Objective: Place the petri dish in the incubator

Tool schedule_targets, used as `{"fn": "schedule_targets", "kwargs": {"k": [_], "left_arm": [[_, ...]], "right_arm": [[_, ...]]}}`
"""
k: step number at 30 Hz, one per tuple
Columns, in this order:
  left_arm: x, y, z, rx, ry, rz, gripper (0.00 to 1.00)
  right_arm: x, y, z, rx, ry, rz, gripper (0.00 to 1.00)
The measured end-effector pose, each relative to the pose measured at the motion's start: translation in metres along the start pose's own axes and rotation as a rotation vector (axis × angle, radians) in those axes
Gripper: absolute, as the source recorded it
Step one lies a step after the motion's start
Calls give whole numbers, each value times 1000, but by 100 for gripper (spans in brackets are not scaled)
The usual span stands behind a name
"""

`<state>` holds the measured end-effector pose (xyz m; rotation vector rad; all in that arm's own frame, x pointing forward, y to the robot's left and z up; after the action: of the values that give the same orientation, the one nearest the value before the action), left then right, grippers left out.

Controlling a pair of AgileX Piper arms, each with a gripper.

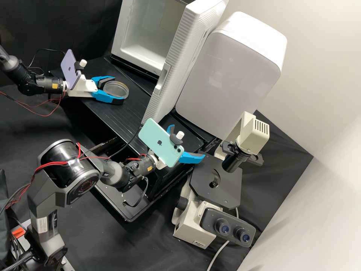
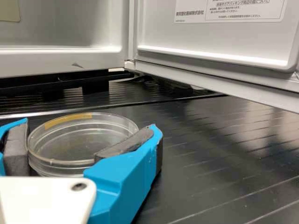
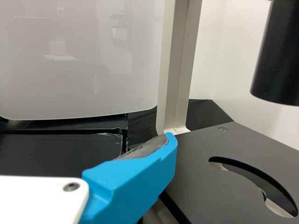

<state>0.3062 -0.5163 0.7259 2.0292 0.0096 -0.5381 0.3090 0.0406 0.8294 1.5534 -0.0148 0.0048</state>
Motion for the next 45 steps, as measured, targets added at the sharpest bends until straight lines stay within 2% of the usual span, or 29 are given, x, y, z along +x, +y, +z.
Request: {"fn": "schedule_targets", "kwargs": {"k": [6, 9, 12, 16, 20, 23, 26, 30, 33, 39, 41, 43, 45], "left_arm": [[-5, 9, 1, 46, 31, -26, 0], [-5, 19, 3, 73, 43, -31, 0], [-6, 28, 2, 69, 61, -33, 0], [-5, 45, 5, 44, 76, 9, 0], [-6, 61, 10, 47, 64, 56, 0], [-7, 68, 12, 46, 59, 79, 0], [-9, 72, 14, 46, 54, 86, 0], [-10, 71, 19, 43, 47, 71, 0], [-8, 73, 23, 57, 44, 65, 0], [5, 85, 31, 79, 36, 102, 0], [14, 88, 31, 86, 49, 98, 0], [23, 92, 30, 79, 68, 91, 0], [31, 96, 30, 54, 82, 97, 0]], "right_arm": [[0, 0, 0, 0, 0, 0, 100], [0, 0, 0, 0, 0, 0, 100], [0, 0, 0, 0, 0, 0, 100], [0, 0, 0, 0, 0, 0, 100], [0, 0, 0, 0, 0, 0, 100], [0, 0, 0, 0, 0, 0, 100], [0, 0, 0, 0, 0, 0, 100], [0, 0, 0, 0, 0, 0, 100], [0, 0, 0, 0, 0, 0, 100], [0, 0, 0, 0, 0, 0, 100], [0, 0, 0, 0, 0, 0, 100], [0, 0, 0, 0, 0, 0, 100], [0, 0, 0, 0, 0, 0, 100]]}}
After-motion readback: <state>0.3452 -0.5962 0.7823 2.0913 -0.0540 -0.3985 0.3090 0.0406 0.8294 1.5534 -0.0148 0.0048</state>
